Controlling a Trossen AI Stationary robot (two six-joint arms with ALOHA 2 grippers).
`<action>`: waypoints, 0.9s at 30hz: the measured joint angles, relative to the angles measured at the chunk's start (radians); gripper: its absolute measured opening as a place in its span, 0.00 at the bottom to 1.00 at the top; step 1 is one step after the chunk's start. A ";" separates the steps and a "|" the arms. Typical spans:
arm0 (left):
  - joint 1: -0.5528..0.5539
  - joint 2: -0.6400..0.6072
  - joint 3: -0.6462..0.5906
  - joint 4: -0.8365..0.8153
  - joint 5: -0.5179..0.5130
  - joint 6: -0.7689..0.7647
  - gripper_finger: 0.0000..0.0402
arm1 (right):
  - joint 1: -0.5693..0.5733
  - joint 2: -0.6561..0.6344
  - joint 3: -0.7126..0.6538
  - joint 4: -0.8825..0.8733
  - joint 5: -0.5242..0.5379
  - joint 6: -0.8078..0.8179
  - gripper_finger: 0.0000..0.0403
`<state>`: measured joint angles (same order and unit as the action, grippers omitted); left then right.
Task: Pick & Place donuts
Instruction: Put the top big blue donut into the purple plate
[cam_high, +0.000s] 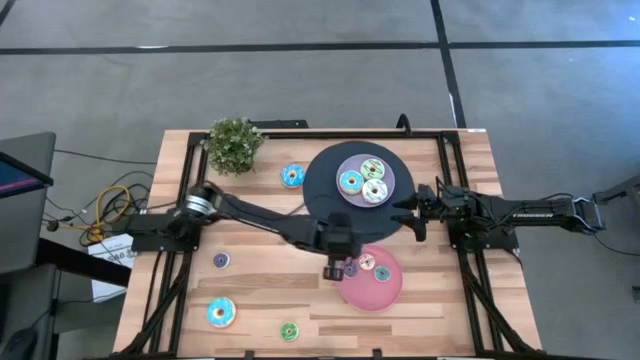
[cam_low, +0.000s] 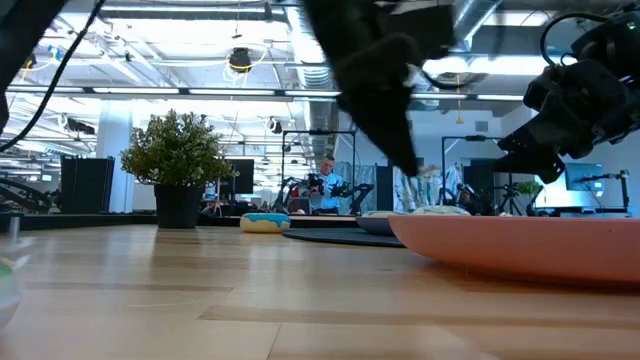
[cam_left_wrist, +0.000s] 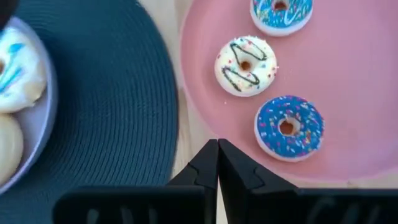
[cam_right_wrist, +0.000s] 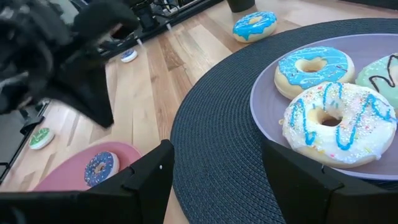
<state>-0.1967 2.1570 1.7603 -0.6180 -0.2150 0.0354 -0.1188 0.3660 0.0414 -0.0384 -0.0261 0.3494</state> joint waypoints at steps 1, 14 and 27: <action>0.000 -0.048 -0.079 0.064 0.000 -0.016 0.01 | 0.000 0.000 0.000 -0.001 0.000 0.000 0.58; 0.005 -0.792 -1.073 0.711 -0.010 -0.151 0.00 | 0.000 0.004 0.000 0.142 0.036 0.031 0.58; 0.013 -1.292 -1.459 0.741 -0.109 -0.069 0.00 | 0.001 0.013 0.000 0.268 0.026 0.089 0.58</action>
<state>-0.1837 0.8648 0.3015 0.1229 -0.3237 -0.0338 -0.1177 0.3785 0.0418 0.2301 0.0003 0.4381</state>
